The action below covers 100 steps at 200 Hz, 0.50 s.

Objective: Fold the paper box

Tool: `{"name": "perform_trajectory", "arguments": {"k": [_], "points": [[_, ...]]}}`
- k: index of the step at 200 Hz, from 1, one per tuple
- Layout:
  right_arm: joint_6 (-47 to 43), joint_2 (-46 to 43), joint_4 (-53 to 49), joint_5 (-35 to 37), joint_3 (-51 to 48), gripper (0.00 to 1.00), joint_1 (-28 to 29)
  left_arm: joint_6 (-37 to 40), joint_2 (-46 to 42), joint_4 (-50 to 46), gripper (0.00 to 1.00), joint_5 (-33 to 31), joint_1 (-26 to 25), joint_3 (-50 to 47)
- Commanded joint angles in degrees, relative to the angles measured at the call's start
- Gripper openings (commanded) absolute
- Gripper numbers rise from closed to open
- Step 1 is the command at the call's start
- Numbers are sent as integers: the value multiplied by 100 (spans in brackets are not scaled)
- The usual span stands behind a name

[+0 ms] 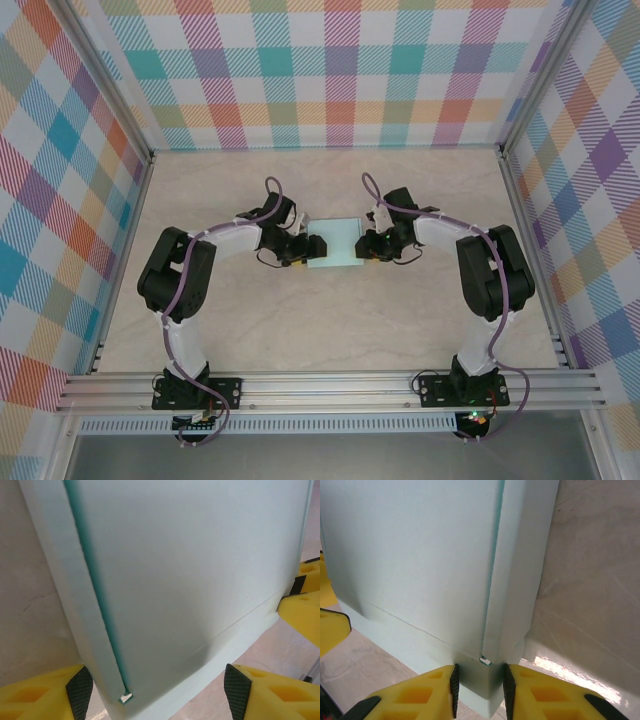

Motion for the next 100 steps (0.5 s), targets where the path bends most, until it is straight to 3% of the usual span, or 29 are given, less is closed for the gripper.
{"name": "perform_trajectory", "arguments": {"k": [1, 65, 100], "points": [[0, 118, -64, -77, 119, 32, 28, -211, -132, 372, 71, 309, -89, -113], [-26, 91, -85, 19, 85, 31, 28, -106, 57, 338, 63, 188, -94, 5], [-132, 48, -105, 308, 48, 37, 28, 159, 88, -6, 64, -69, -93, 164]]}}
